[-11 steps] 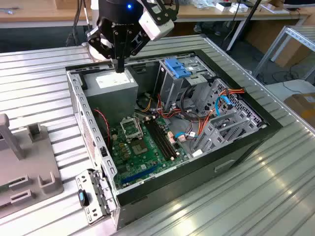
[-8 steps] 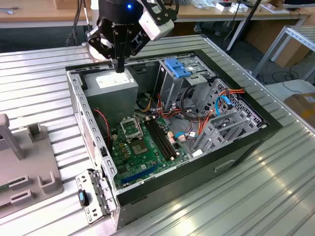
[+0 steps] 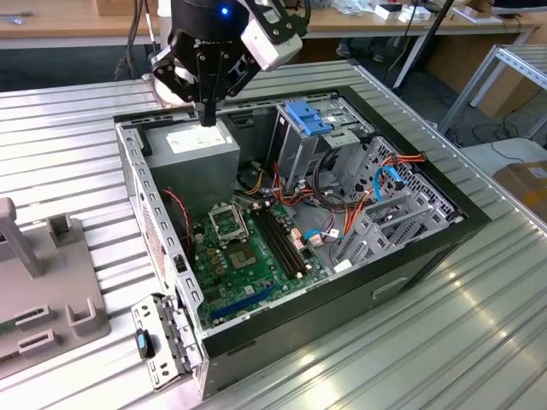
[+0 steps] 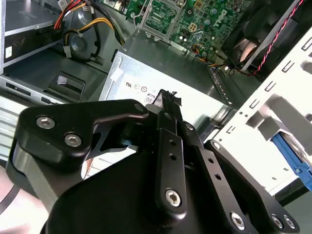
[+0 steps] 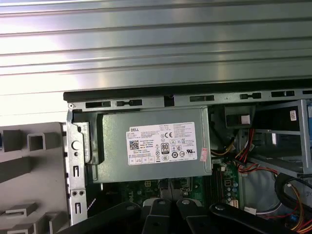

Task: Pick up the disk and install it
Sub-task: 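Reach for the disk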

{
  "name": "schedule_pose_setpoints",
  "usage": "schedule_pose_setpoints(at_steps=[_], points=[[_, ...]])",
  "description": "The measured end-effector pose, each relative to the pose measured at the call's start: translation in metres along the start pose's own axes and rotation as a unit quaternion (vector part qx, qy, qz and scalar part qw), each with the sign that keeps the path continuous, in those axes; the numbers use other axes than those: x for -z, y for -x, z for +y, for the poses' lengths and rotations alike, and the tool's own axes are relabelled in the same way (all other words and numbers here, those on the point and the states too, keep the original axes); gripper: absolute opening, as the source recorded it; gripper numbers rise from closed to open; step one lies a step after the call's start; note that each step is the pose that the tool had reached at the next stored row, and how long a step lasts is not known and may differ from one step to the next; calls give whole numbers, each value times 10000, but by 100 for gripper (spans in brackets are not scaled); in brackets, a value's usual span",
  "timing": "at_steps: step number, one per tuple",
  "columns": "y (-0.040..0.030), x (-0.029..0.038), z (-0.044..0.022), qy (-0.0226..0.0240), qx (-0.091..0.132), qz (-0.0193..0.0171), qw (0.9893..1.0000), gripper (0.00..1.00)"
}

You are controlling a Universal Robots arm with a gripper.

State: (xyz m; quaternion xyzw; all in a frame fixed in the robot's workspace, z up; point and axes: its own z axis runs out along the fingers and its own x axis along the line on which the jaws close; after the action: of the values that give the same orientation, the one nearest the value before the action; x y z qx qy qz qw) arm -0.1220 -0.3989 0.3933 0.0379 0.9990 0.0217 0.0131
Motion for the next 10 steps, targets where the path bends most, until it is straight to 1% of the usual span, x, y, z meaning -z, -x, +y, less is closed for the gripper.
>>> schedule_pose_setpoints(at_steps=[3, 5, 6, 8, 10], points=[[-20, 0, -1, 0, 0, 0, 10000, 11], [-71, 2, -5, 0, 0, 0, 10000, 11], [-109, 3, -8, 0, 0, 0, 10000, 11], [-159, 4, -12, 0, 0, 0, 10000, 11], [-268, 7, -20, 0, 0, 0, 10000, 11]])
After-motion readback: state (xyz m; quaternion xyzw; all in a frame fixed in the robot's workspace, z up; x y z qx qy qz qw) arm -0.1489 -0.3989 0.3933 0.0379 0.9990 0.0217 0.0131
